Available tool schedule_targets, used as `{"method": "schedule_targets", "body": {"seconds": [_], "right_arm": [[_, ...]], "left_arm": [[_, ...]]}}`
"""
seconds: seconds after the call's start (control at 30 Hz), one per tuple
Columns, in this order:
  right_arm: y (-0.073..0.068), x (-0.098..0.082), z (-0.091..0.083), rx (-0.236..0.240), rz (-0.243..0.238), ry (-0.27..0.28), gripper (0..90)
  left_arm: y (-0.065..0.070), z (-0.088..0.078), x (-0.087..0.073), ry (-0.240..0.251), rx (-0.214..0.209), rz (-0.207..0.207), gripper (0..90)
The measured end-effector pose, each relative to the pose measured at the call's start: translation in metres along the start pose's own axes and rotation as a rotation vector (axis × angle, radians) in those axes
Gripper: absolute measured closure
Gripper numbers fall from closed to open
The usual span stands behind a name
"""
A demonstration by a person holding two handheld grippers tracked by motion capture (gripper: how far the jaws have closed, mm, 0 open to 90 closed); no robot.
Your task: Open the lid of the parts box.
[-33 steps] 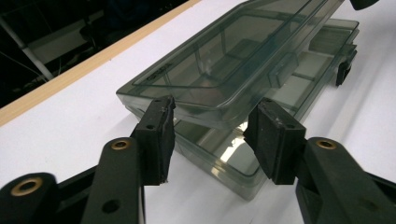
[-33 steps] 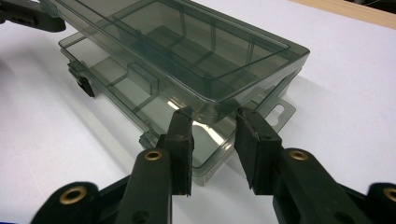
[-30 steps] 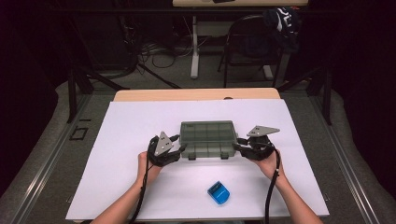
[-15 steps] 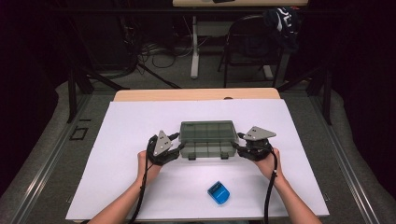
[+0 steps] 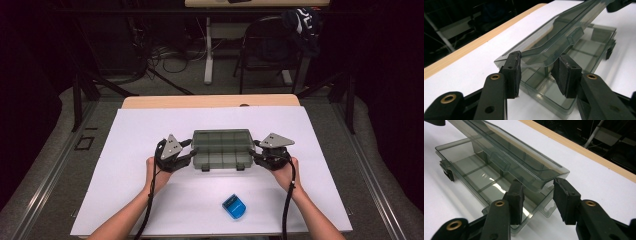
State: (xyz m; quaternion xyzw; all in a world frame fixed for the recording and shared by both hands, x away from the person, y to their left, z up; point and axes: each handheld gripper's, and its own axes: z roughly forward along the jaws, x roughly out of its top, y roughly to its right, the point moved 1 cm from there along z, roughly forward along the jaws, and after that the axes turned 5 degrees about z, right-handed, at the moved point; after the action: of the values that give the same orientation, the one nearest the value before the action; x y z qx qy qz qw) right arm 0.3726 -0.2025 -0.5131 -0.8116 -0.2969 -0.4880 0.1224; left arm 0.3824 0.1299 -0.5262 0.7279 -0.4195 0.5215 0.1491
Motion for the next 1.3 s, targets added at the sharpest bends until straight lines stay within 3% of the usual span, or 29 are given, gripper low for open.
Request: {"method": "schedule_targets", "body": {"seconds": [0.43, 0.63, 0.77, 1.3], "right_arm": [[0.006, 0.016, -0.001, -0.003, -0.017, 0.014, 62.6], [0.012, 0.026, 0.000, 0.002, -0.018, 0.009, 65.2], [0.017, 0.029, 0.001, 0.018, 0.002, 0.016, 67.5], [0.026, 0.044, 0.003, 0.005, 0.030, 0.014, 73.7]], "left_arm": [[-0.014, -0.003, 0.010, 0.021, -0.018, -0.009, 65.7], [-0.024, -0.002, 0.016, 0.025, -0.045, -0.036, 68.1], [-0.031, -0.002, 0.018, 0.035, -0.072, -0.055, 69.2], [-0.047, 0.002, 0.029, 0.037, -0.077, -0.078, 74.6]]}}
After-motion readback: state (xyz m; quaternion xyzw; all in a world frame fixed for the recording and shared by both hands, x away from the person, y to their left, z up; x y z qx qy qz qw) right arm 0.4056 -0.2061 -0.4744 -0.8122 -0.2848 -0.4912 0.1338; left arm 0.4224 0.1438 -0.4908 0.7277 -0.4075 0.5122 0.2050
